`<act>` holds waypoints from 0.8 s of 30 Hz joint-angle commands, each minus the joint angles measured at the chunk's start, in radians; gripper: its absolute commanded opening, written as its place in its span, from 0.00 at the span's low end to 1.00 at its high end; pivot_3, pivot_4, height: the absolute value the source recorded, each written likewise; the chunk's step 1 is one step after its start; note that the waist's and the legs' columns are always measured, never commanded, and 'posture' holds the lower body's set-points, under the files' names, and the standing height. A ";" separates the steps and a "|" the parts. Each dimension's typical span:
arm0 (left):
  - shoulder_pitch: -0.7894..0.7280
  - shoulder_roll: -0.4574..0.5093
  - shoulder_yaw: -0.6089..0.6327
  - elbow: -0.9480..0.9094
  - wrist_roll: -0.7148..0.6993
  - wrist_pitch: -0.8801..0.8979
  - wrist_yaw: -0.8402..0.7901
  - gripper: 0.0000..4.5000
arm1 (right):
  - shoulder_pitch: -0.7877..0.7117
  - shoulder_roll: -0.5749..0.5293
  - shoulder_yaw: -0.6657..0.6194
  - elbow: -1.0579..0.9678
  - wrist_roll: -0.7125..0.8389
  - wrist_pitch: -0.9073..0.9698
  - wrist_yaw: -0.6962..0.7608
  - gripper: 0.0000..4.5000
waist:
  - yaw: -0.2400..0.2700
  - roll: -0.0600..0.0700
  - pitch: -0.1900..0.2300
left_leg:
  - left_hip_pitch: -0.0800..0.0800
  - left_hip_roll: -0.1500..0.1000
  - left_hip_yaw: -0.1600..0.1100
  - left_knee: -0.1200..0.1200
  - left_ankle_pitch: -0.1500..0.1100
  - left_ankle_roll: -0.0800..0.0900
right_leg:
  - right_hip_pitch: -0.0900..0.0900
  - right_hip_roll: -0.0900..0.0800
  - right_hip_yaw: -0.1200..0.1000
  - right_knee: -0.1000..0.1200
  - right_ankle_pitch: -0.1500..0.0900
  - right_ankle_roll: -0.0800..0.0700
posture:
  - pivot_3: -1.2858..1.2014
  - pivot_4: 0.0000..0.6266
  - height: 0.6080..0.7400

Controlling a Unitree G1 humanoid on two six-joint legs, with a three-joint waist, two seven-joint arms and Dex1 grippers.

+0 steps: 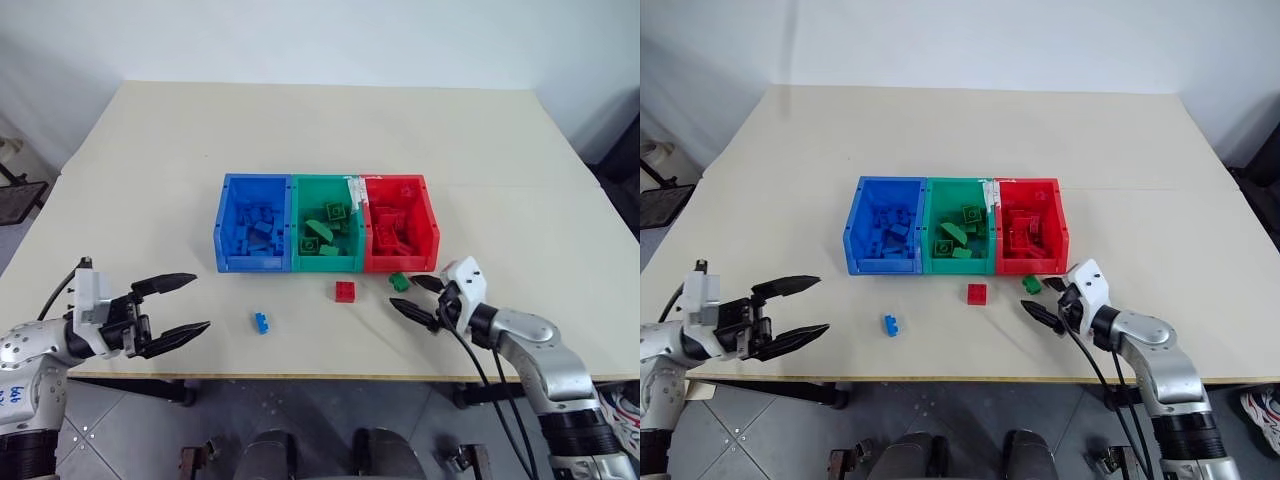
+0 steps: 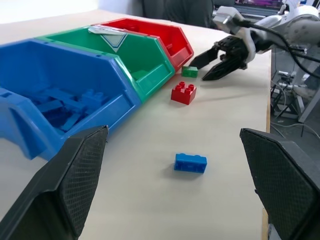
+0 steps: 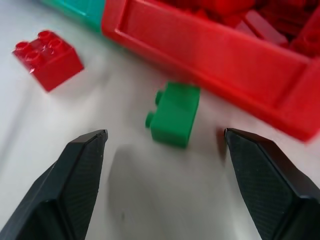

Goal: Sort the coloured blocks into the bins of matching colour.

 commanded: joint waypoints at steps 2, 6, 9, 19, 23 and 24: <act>0.012 0.015 0.035 -0.003 -0.030 -0.018 -0.048 1.00 | -0.028 0.041 0.036 0.119 -0.071 -0.072 -0.054 0.87 | -0.004 -0.002 -0.001 | 0.001 0.000 0.000 0.000 0.000 0.000 | 0.000 0.000 0.000 0.000 0.000 0.000 | 0.52 0.24 1.00; 0.018 0.010 0.038 0.007 -0.025 -0.030 -0.068 1.00 | -0.005 0.054 0.033 0.124 -0.046 -0.091 -0.019 0.65 | -0.009 -0.004 -0.003 | 0.001 0.001 0.000 0.000 0.000 0.000 | 0.000 0.000 0.001 0.001 0.000 0.000 | 0.52 0.24 1.00; 0.018 0.005 0.033 0.011 -0.019 -0.035 -0.065 1.00 | 0.007 0.048 0.024 0.126 -0.047 -0.113 -0.011 0.44 | -0.010 -0.004 -0.003 | 0.001 0.001 -0.002 -0.001 0.000 -0.001 | 0.000 0.000 0.002 0.002 0.000 0.000 | 0.52 0.24 1.00; -0.012 -0.002 0.008 0.046 -0.008 -0.050 -0.061 1.00 | 0.127 -0.128 -0.074 -0.208 0.160 0.040 0.153 0.19 | 0.002 -0.003 -0.002 | 0.000 0.001 -0.002 0.000 -0.001 0.001 | 0.002 -0.002 0.002 -0.001 0.000 0.000 | 0.52 0.24 1.00; -0.025 -0.008 -0.001 0.056 -0.002 -0.054 -0.055 1.00 | 0.002 -0.141 -0.052 -0.249 0.204 0.120 0.151 0.19 | -0.009 0.000 -0.001 | 0.000 0.003 0.000 0.000 -0.001 0.000 | 0.004 -0.002 0.002 -0.008 0.000 0.000 | 0.52 0.24 1.00; -0.027 -0.011 -0.004 0.057 0.000 -0.056 -0.053 1.00 | -0.048 -0.127 -0.027 -0.230 0.191 0.120 0.149 0.19 | -0.012 0.000 -0.001 | 0.001 0.003 0.000 -0.001 -0.001 0.000 | 0.004 -0.002 0.002 -0.008 0.000 0.000 | 0.52 0.24 1.00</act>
